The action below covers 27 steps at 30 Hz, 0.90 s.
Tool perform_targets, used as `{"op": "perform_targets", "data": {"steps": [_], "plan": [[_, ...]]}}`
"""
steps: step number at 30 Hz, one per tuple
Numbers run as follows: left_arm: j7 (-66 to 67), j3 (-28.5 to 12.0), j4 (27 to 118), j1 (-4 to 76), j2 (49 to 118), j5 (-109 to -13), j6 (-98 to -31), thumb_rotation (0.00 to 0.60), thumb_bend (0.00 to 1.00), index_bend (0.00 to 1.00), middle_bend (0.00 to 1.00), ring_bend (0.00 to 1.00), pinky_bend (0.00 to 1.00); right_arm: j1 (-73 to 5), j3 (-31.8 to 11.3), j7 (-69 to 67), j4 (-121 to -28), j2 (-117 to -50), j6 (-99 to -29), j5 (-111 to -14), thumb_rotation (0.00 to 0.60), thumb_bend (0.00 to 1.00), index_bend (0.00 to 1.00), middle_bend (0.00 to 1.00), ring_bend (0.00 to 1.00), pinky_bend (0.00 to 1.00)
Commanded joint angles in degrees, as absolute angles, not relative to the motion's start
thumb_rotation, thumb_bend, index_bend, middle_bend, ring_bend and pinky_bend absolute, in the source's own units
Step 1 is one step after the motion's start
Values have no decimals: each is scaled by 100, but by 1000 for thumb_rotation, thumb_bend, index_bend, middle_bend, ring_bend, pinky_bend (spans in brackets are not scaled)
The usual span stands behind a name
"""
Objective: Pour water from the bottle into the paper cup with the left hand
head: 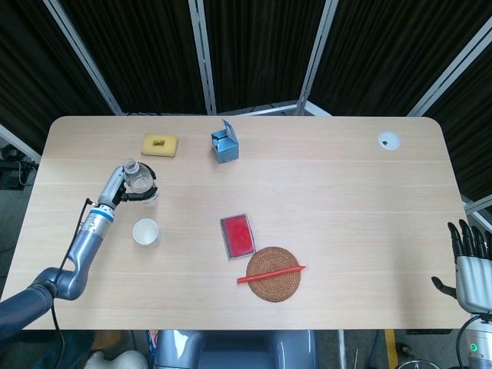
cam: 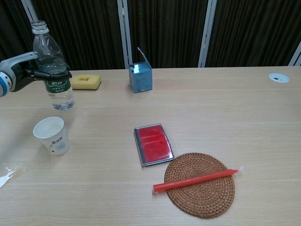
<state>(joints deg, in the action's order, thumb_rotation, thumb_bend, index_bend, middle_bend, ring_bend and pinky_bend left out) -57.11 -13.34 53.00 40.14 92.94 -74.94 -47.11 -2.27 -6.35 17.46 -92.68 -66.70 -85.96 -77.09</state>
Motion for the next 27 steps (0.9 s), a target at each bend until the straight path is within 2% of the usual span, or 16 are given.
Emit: {"op": "perform_targets", "data": {"steps": [1, 13, 27], "plan": [[-5792, -1326, 5085, 4069, 9467, -7481, -4616, 600, 498, 604, 459, 301, 334, -230, -636, 1771, -9264, -6680, -8581, -7682, 600, 0, 0, 0, 0, 0], [-6201, -1205, 4332, 4179, 9971, -7642, -4385, 600, 481, 602, 457, 298, 331, -255, -639, 1846, -9242, -6711, -8526, -7603, 600, 0, 0, 0, 0, 0], [-6437, -1121, 3929, 4234, 10235, -7770, -4317, 600, 455, 592, 448, 290, 327, -271, -649, 1842, -9225, -6713, -8493, -7551, 600, 0, 0, 0, 0, 0]]}}
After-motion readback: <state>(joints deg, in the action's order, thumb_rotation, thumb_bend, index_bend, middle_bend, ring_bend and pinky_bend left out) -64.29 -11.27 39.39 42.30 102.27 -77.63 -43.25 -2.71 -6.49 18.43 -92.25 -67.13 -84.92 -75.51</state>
